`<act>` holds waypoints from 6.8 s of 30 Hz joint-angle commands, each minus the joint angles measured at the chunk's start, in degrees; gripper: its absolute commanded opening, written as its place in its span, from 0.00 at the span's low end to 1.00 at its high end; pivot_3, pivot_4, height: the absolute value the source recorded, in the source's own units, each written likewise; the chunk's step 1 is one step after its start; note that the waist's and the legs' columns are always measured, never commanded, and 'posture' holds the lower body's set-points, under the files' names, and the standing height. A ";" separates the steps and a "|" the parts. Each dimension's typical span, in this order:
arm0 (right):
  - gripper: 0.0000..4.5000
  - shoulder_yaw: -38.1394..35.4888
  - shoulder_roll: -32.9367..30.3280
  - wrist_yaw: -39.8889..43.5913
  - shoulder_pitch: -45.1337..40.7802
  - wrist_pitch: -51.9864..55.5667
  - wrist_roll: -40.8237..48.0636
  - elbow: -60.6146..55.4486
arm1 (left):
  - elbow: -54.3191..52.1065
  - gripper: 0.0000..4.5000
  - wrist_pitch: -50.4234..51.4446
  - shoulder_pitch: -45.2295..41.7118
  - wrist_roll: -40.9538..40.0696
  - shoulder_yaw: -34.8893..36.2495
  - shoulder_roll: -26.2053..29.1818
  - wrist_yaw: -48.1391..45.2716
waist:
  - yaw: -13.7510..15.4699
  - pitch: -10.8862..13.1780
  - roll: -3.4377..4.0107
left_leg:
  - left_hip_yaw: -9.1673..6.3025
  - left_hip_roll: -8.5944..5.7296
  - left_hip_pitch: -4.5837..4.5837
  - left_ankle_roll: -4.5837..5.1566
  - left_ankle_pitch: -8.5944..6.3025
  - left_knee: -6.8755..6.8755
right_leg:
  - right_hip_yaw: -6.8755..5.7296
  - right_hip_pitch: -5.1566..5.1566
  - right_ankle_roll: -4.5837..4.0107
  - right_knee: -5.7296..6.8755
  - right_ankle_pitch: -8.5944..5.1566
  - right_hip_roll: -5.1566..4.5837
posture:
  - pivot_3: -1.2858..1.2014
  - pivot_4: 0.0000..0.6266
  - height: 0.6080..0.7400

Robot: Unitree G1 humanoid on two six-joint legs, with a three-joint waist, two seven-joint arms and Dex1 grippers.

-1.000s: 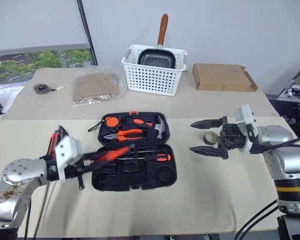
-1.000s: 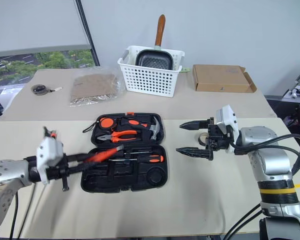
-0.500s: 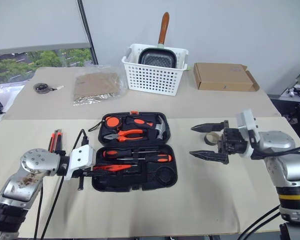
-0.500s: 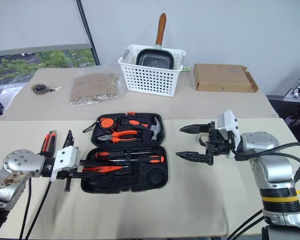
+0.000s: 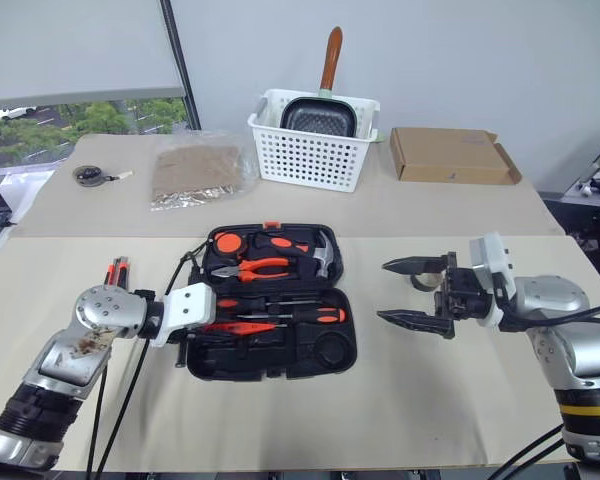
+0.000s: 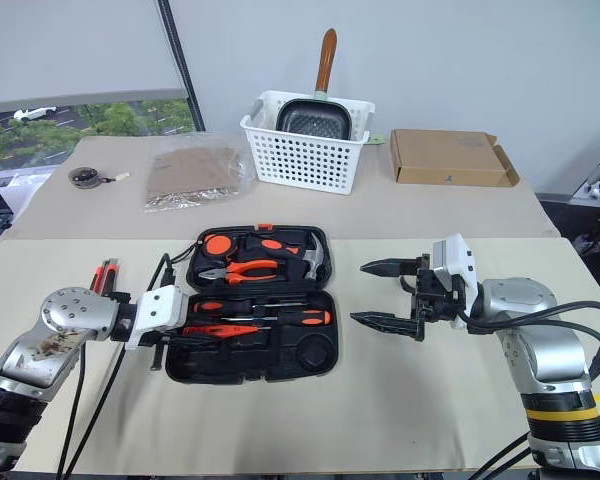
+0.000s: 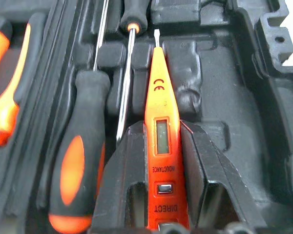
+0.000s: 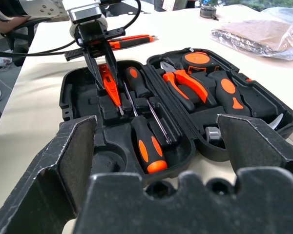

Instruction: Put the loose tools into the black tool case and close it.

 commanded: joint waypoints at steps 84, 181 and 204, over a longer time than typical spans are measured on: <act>1.00 -1.05 0.40 -1.53 0.93 -6.00 0.08 0.20 | -16.52 0.01 20.64 12.28 -10.07 16.17 -11.03 25.39 | 0.13 0.00 -0.06 | 0.03 -0.02 0.23 -0.02 0.07 0.06 | 0.15 0.24 0.06 0.05 0.06 0.03 | 0.52 0.24 0.70; 1.00 -1.31 1.63 12.06 -11.98 -9.91 0.98 16.25 | 1.69 0.39 -12.24 11.46 -9.94 13.10 7.22 -15.53 | -1.12 -0.06 0.07 | 0.22 0.14 -0.12 -0.18 0.11 -0.04 | -0.01 -0.35 -0.25 0.07 0.12 0.07 | 0.52 0.24 0.70; 1.00 -2.29 1.71 11.16 -9.17 -11.09 1.21 15.33 | 8.46 0.69 -12.96 0.16 -5.73 5.72 6.54 -17.09 | -1.38 -0.06 0.06 | 0.34 0.14 -0.12 -0.07 0.09 -0.03 | 0.06 -0.34 -0.23 0.06 0.16 0.07 | 0.52 0.24 0.70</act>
